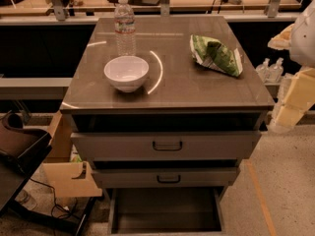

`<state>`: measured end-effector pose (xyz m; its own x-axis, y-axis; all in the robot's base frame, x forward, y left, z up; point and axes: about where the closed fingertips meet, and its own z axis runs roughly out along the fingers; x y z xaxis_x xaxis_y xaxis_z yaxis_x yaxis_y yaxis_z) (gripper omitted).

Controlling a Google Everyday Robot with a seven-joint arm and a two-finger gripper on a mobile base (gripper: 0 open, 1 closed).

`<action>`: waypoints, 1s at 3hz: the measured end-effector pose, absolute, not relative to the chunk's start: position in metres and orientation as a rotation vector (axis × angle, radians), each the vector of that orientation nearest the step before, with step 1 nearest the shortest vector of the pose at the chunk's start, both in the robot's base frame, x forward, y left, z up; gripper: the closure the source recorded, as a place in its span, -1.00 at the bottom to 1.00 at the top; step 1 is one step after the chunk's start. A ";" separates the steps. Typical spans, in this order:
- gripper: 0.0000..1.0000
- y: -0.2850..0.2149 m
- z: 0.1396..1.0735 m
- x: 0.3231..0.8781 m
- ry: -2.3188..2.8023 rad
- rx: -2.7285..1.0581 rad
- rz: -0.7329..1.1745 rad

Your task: Close bottom drawer

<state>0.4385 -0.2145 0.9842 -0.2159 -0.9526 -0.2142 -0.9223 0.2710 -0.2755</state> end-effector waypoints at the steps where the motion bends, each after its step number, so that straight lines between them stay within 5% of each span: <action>1: -1.00 -0.214 0.984 0.438 2.210 -1.709 -0.125; 3: -1.00 -0.243 0.921 0.425 2.325 -1.676 -0.361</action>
Offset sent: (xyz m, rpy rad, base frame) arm -0.0035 -0.0360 -0.1082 -0.2731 0.0847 -0.2032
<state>0.4251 -0.2435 0.9210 -0.3058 -0.9503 -0.0590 -0.8876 0.3070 -0.3433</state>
